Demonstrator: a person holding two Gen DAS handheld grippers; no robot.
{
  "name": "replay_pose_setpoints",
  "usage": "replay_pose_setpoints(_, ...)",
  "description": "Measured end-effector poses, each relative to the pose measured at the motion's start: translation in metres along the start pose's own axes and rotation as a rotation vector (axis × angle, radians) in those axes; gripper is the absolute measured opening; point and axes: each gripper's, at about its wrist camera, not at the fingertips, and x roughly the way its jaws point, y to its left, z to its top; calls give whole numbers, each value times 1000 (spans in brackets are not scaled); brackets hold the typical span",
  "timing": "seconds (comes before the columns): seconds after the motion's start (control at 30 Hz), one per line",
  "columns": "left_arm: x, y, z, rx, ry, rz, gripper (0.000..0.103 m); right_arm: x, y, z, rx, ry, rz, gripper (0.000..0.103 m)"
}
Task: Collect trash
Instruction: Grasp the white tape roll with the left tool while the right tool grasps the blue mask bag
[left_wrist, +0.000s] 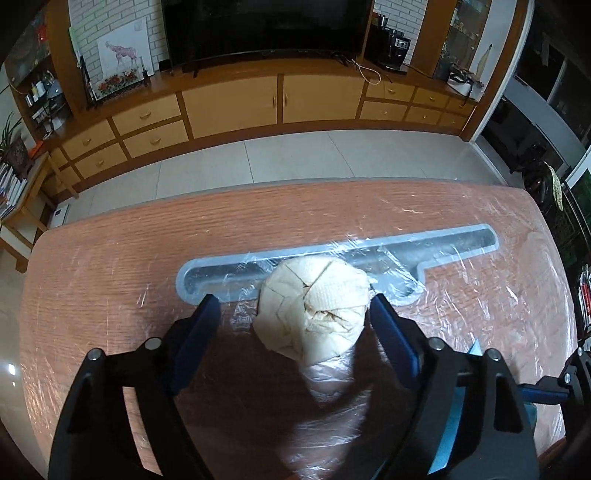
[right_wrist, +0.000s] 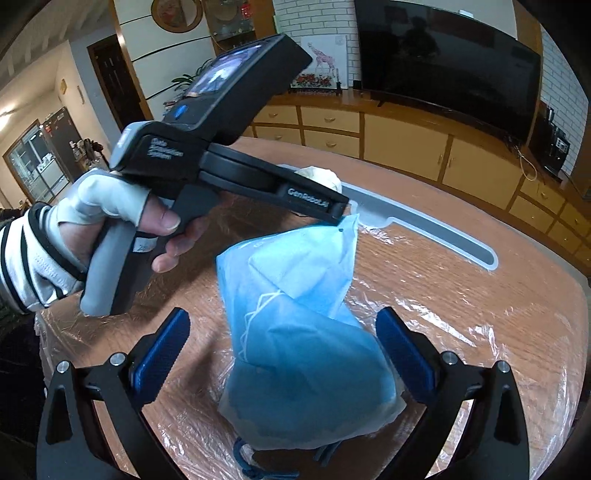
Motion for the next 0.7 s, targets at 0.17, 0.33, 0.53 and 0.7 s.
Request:
replay_pose_setpoints(0.17,-2,0,-2,0,-18,3,74,7,-6,3,33,0,4,87)
replay_pose_setpoints(0.33,-4,-1,-4,26,-26,4,63,8,-6,5,40,-3,5,69)
replay_pose_setpoints(0.53,-5,1,-6,33,-30,8,52,6,-7,7,55,-15,5,54)
replay_pose_setpoints(0.7,-8,2,-7,46,-35,16,52,3,-14,9,102,-20,44,50)
